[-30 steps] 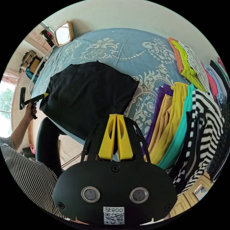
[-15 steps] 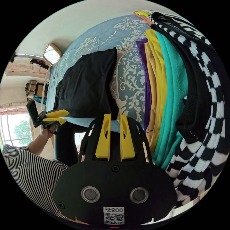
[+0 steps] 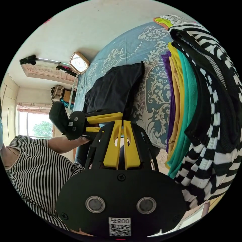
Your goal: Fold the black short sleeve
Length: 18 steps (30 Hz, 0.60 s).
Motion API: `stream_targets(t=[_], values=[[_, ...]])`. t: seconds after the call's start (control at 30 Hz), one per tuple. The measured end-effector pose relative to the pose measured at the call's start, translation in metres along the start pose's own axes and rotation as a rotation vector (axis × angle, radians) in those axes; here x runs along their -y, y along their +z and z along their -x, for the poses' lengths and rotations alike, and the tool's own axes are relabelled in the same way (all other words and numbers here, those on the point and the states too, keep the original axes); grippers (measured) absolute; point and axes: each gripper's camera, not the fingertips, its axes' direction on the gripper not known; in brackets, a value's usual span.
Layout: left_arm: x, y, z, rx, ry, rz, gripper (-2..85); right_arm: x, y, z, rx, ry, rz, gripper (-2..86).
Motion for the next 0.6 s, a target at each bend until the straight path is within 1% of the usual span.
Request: stream_targets(t=[0.07, 0.1, 0.17, 0.23, 0.33, 0.6], values=[[0.004, 0.008, -0.008, 0.058, -0.037, -0.001, 3.0, 0.006, 0.001, 0.005, -0.015, -0.029, 0.020, 0.7], [0.004, 0.009, -0.009, 0.059, -0.045, -0.002, 2.7, 0.010, -0.001, 0.008, -0.010, -0.045, 0.012, 0.8], [0.001, 0.012, -0.009, 0.017, -0.091, -0.036, 1.9, 0.017, -0.009, 0.010, -0.011, -0.052, -0.042, 1.1], [0.001, 0.013, -0.009, -0.012, -0.122, -0.052, 1.5, 0.034, -0.016, 0.013, -0.080, -0.065, -0.102, 2.4], [0.002, 0.015, -0.014, -0.021, -0.137, -0.071, 1.2, 0.072, -0.009, 0.012, -0.124, -0.069, -0.104, 5.5], [-0.003, 0.012, -0.019, -0.043, -0.162, -0.114, 1.1, 0.172, 0.030, -0.003, -0.218, 0.034, -0.082, 7.7]])
